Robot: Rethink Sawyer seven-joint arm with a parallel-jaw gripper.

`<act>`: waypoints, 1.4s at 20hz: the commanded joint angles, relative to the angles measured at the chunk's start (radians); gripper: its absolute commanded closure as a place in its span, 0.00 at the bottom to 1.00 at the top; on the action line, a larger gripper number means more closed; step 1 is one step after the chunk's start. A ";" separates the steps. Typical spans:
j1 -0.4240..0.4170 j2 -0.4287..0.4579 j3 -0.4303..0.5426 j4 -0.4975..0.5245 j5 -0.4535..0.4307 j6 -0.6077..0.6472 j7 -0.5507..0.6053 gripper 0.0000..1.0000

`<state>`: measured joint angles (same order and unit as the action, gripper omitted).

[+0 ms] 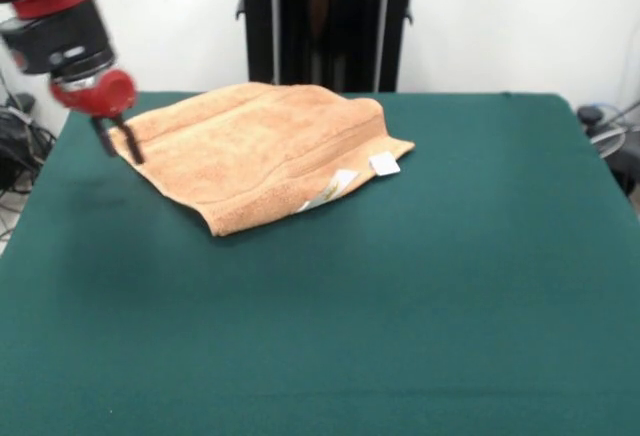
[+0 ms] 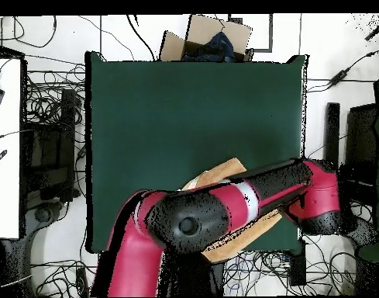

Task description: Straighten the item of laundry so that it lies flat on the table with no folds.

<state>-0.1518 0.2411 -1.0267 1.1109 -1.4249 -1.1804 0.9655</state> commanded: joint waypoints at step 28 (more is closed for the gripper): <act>0.471 0.116 0.061 0.306 -0.181 0.145 1.590 0.00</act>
<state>0.3705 0.2851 -1.1383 1.4002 -1.6335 -1.1585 2.3919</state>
